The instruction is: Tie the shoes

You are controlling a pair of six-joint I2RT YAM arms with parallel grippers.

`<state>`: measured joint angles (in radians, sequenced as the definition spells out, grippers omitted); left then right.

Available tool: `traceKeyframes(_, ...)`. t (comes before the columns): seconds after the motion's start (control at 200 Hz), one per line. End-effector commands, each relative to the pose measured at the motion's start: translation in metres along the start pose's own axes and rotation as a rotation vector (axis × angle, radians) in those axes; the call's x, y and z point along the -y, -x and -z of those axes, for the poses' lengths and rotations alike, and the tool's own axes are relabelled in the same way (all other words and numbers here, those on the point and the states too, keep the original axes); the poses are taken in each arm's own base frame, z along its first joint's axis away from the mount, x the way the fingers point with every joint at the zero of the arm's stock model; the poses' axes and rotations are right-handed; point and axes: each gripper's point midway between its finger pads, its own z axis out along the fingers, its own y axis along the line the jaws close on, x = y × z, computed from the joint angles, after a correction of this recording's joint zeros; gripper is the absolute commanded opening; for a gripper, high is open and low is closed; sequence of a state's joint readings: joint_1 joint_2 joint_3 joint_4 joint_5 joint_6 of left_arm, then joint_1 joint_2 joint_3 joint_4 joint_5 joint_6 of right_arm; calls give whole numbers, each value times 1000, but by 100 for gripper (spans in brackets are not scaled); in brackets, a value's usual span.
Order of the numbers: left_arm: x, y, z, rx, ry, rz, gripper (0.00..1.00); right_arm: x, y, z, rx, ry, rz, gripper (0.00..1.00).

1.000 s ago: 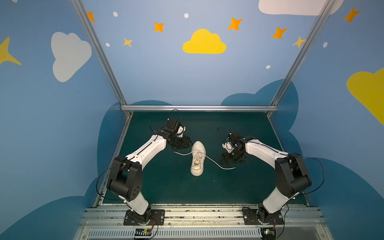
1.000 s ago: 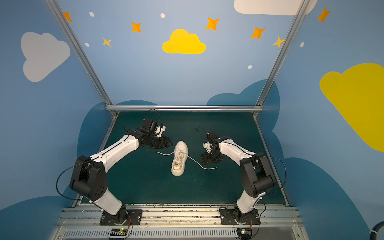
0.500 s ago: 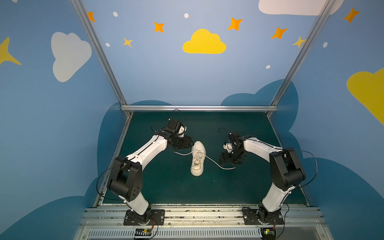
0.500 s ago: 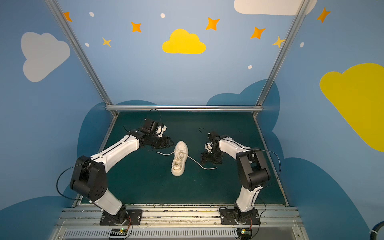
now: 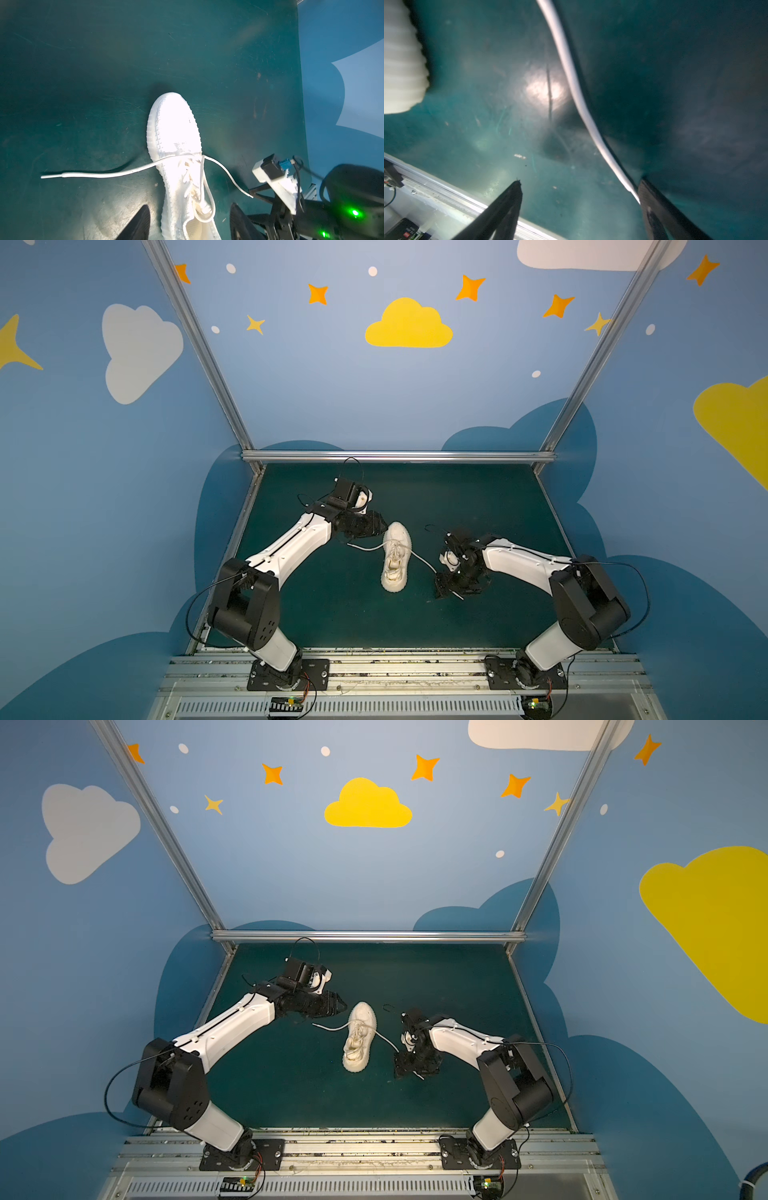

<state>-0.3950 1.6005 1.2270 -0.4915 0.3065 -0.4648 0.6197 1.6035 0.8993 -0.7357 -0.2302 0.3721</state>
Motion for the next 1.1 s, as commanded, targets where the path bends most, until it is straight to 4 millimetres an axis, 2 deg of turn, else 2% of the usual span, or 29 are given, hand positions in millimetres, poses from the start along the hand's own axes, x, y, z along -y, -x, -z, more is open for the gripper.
traceKeyframes(0.0,5,-1,4,11,-14,-7,61,8,-16,-9,-46,-63,-57,82)
traceKeyframes(0.18,10,-3,4,9,-21,-12,61,11,-18,-10,-74,-125,-45,61)
traceKeyframes(0.29,11,-4,2,4,-18,-15,61,9,-15,-13,-84,-137,-28,29)
traceKeyframes(0.325,11,-5,1,2,-16,-13,61,8,-15,-15,-88,-149,-25,23)
traceKeyframes(0.576,15,-8,-1,-21,-5,-28,61,0,-9,-19,-93,-183,-9,22)
traceKeyframes(0.721,16,-10,-1,-33,0,-28,61,-11,-4,-13,-58,-148,9,17)
traceKeyframes(0.821,18,-13,0,-40,5,-37,61,-11,-2,-9,-44,-150,11,9)
traceKeyframes(1.006,19,-18,-3,-62,16,-42,60,-13,2,-10,-35,-144,10,0)
traceKeyframes(1.096,19,-21,-3,-66,19,-42,61,-18,5,-9,-26,-114,8,0)
